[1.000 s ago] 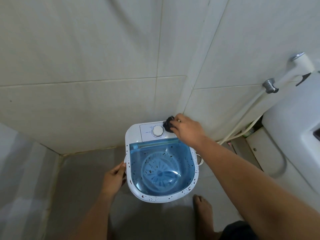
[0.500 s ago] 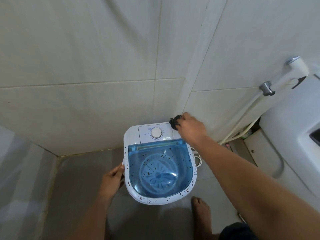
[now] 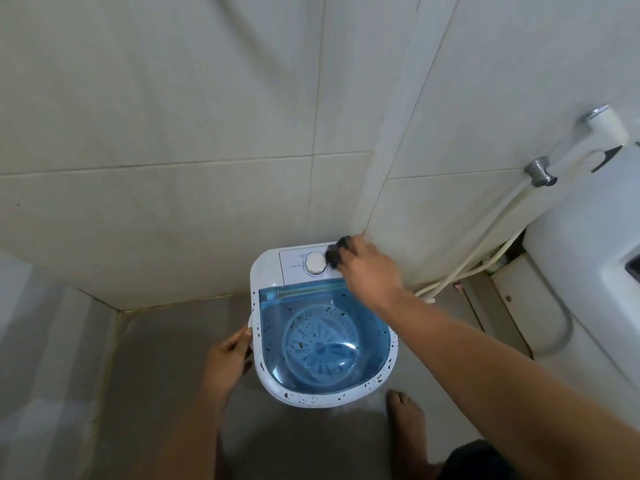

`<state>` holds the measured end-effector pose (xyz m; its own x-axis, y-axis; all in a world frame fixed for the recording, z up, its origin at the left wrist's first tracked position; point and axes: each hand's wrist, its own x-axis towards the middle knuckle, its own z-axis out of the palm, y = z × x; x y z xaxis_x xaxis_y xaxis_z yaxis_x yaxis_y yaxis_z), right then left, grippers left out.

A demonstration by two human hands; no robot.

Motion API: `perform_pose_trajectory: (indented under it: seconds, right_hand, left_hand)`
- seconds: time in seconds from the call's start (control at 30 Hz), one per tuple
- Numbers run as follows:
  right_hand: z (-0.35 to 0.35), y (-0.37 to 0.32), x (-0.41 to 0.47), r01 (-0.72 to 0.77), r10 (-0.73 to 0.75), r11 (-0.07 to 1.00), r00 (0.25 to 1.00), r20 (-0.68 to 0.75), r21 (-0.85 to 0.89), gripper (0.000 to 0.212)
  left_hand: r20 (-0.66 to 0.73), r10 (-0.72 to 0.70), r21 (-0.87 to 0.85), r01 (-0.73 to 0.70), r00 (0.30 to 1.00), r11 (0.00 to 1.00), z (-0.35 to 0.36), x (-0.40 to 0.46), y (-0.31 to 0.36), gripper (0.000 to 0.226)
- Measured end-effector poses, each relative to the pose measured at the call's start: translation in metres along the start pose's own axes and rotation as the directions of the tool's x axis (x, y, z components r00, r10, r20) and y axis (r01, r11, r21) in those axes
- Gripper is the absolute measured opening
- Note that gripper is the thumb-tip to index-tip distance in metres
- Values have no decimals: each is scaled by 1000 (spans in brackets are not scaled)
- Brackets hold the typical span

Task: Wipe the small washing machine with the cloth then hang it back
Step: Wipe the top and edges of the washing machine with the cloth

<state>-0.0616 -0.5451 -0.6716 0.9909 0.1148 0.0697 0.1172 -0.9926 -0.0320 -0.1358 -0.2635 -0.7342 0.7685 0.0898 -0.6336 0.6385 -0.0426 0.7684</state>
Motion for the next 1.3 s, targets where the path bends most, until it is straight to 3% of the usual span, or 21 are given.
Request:
perform_pose_trajectory:
  seconds: [0.07,0.13,0.17,0.27,0.3,0.33,0.4,0.5,0.57,0.7,0.87,0.93,1.03,1.1,1.2,1.3]
  right_hand:
    - [6,-1,-25,197,-197,980,980,30,-5,28]
    - [6,12,-29,272,-271,962,962,42,-34,35]
    - [2,18,-24,215,-213,975,976,47,-47,34]
    - [-7,23,-1,-153,153,988,988,23,25,26]
    - [-7,17,0,-192,191,980,981,22,50,28]
    - [-6,8,-4,-166,165,985,986,26,47,28]
    - [1,-6,-24,42,-42,999,999,0,33,29]
    - [7,3,-45,312,-312,950,950,-15,28,36]
    - [7,20,-31,237,-237,971,971,-34,11,37]
    - [5,32,9,-120,126,987,991,-49,108,31]
    - [-3,24,28,-256,254,954,967,35,157,32]
    - [-1,18,12,-197,196,971,980,21,133,33]
    - [6,11,-33,186,-190,972,982,15,141,37]
    - [3,17,-39,274,-289,940,956,49,203,39]
    - [-10,23,-3,1,4,961,1000,-16,277,40]
    - [-11,9,37,-243,247,931,969,18,272,30]
  left_hand:
    - [2,-6,2,6,1000,1000,0,2,-1,30]
    - [-2,-8,-11,8,1000,1000,1,2,-2,29]
    - [-5,-8,-14,8,1000,1000,1,2,-3,29]
    - [-6,-4,-10,4,1000,1000,1,1,-2,29]
    - [-9,-3,-11,3,1000,1000,1,1,-2,29]
    - [-9,-2,-12,2,1000,1000,1,1,-2,29]
    - [-9,-3,-22,2,1000,1000,2,2,-2,29]
    - [1,-6,-28,6,1000,1000,2,3,-3,30]
    - [-1,0,-34,0,1000,999,2,2,-4,30]
    - [-8,1,-37,-2,1000,999,3,1,-3,31]
    - [-26,-16,-47,15,1000,999,4,-2,2,32]
    - [-34,-20,-51,19,999,999,4,-2,1,32]
    - [-24,-24,-60,22,999,998,4,-2,0,33]
    - [-22,-22,-60,21,1000,998,4,-3,1,32]
    - [-24,-26,-57,24,999,998,4,-3,3,31]
    - [-22,-24,-51,23,999,998,3,-3,1,30]
